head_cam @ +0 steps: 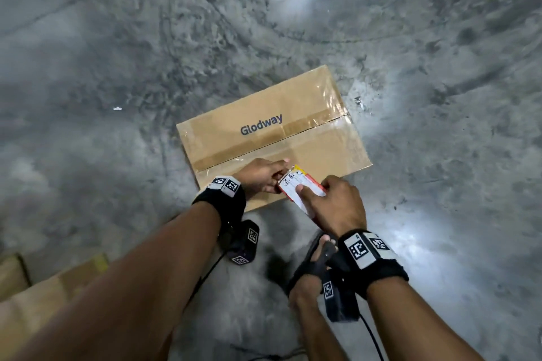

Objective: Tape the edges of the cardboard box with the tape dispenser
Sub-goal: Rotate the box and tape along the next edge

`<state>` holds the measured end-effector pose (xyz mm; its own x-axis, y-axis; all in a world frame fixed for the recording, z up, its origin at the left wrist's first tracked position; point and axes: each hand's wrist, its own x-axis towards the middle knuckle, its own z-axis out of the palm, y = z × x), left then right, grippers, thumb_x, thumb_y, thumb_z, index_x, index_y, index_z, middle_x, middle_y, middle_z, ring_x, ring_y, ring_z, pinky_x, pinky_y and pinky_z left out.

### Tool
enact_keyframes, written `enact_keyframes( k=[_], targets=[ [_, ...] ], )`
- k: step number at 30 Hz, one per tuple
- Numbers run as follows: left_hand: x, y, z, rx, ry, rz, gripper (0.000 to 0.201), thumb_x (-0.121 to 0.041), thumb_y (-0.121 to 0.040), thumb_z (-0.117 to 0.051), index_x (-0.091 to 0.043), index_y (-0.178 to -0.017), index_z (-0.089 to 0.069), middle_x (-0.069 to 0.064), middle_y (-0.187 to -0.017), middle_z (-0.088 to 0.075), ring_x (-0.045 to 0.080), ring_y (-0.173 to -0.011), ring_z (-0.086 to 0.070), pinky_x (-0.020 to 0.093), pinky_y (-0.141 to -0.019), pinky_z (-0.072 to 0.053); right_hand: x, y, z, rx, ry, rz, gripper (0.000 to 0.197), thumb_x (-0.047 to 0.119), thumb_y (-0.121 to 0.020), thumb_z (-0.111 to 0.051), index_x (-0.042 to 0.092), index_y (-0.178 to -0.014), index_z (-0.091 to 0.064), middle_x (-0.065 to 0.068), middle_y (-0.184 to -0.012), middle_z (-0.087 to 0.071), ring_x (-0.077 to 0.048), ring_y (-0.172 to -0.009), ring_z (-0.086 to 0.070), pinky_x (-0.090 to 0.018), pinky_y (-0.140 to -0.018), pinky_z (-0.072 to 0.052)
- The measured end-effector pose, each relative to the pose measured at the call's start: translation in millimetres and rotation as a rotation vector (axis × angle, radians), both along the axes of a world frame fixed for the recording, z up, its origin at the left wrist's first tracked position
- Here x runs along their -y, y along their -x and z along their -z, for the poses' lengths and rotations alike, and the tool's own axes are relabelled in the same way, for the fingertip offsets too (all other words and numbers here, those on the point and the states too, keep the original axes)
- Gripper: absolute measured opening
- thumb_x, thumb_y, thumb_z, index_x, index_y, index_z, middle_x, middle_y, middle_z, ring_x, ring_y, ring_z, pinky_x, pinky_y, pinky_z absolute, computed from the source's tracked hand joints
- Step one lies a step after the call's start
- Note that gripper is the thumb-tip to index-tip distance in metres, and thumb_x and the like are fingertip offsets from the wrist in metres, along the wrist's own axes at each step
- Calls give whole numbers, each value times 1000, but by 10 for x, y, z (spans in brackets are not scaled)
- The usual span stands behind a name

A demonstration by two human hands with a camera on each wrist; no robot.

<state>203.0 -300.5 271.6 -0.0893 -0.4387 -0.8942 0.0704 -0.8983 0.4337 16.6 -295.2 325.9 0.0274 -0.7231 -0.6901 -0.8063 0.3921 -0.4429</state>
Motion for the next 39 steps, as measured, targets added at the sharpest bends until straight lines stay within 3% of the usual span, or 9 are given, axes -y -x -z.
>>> enact_keyframes(
  k=[5, 8, 11, 14, 19, 27, 30, 34, 39],
  targets=[
    [-258, -966, 69, -142, -78, -121, 16, -28, -95, -57, -16, -86, -60, 2, -73, -64, 14, -64, -60, 25, -61, -49, -163, -782, 65, 153, 41, -7, 49, 60, -75, -74, 14, -66, -57, -3, -65, -67, -29, -68, -65, -38, -62, -54],
    [-378, -1589, 104, -154, -67, -131, 11, -11, -94, -56, -4, -98, -64, 8, -78, -67, 12, -62, -64, 21, -58, -54, -283, -1286, 64, 234, 40, 51, 50, 60, -72, -74, 17, -61, -52, -3, -57, -65, -30, -57, -65, -41, -53, -54],
    [-433, -2097, 194, -94, 51, 19, 21, 1, -92, -57, 4, -109, -68, 14, -94, -68, 12, -71, -65, 19, -64, -54, -364, -1749, 93, 259, 64, 84, 45, 53, -76, -78, 19, -60, -52, 2, -55, -61, -24, -55, -60, -36, -54, -49],
    [-336, -2523, 260, -7, 137, 66, 16, -1, -91, -61, -2, -101, -74, 10, -88, -73, 13, -73, -67, 21, -67, -56, -396, -2189, 179, 259, 102, 151, 43, 48, -79, -78, 17, -62, -55, 6, -56, -58, -18, -54, -54, -33, -55, -44],
    [-33, -2920, 455, 53, 241, 144, 17, -10, -92, -64, 0, -103, -72, 1, -73, -73, 5, -60, -62, 15, -56, -52, -348, -2675, 444, 250, 172, 266, 46, 55, -76, -76, 12, -66, -60, -2, -60, -65, -28, -60, -66, -43, -58, -55],
    [428, -3107, 863, 56, 300, 268, 10, -13, -90, -68, -5, -91, -75, 3, -71, -73, 15, -61, -55, 16, -54, -47, -145, -2908, 846, 207, 238, 311, 48, 57, -78, -73, 10, -73, -64, 0, -66, -67, -27, -67, -65, -41, -62, -53],
    [602, -3215, 946, 99, 330, 261, 9, -14, -90, -67, -7, -89, -73, 1, -72, -75, 9, -60, -66, 14, -57, -49, -186, -2867, 917, 185, 229, 308, 47, 59, -78, -71, 13, -72, -62, 2, -66, -67, -24, -66, -65, -40, -62, -54],
    [890, -3544, 1016, 254, 414, 162, 11, -17, -91, -67, -11, -83, -72, 0, -69, -75, 5, -58, -65, 12, -55, -47, -371, -2698, 972, 153, 188, 293, 47, 61, -78, -70, 14, -74, -63, 3, -68, -68, -25, -70, -66, -37, -62, -53],
    [934, -3537, 1110, 338, 422, 257, 10, -23, -90, -69, -16, -84, -73, -3, -71, -75, 4, -60, -66, 12, -56, -46, -448, -2685, 1075, 123, 156, 304, 48, 64, -77, -68, 16, -75, -63, 2, -71, -69, -28, -76, -66, -39, -66, -54]
  ],
)
